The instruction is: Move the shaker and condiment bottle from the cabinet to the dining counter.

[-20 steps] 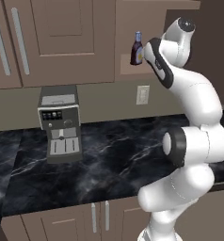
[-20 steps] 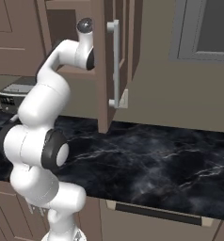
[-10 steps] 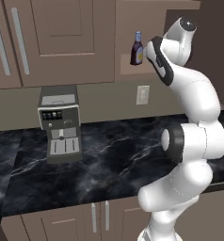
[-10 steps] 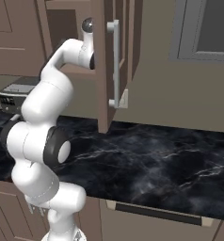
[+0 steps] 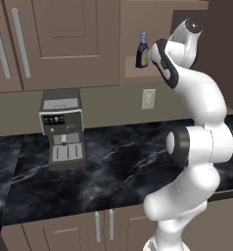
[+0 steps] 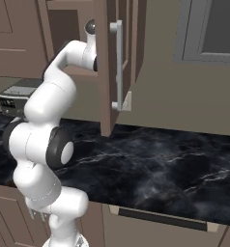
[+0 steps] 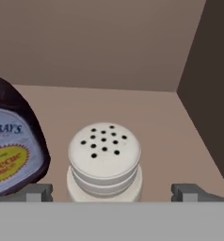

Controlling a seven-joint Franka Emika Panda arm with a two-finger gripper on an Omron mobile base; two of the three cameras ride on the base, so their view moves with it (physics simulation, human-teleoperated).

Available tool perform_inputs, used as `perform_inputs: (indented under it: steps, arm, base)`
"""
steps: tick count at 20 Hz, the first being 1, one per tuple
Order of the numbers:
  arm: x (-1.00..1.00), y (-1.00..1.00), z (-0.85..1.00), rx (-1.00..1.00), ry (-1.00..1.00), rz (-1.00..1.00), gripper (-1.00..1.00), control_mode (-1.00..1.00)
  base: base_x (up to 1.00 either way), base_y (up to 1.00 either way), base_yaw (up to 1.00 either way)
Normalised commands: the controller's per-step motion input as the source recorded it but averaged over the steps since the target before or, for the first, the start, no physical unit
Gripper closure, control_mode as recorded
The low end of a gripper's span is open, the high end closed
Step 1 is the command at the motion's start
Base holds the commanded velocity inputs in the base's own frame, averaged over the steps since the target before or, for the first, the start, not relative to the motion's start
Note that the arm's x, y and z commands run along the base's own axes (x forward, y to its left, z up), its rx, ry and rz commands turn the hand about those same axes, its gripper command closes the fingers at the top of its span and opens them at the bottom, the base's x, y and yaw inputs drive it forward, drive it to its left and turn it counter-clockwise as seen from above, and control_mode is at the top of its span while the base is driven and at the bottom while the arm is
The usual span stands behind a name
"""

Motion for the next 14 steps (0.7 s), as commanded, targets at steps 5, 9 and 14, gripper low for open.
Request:
perform_inputs:
  steps: [5, 9, 14]
  arm:
    - [0.02, 0.00, -0.05, 0.00, 0.00, 0.00, -1.00, -1.00]
    - [0.00, 0.05, -0.08, 0.00, 0.00, 0.00, 1.00, -1.00]
    - [0.04, 0.03, -0.14, 0.00, 0.00, 0.00, 1.00, -1.00]
  base:
    - [0.00, 0.00, 0.00]
    - [0.00, 0.00, 0.00]
    - [0.00, 0.00, 0.00]
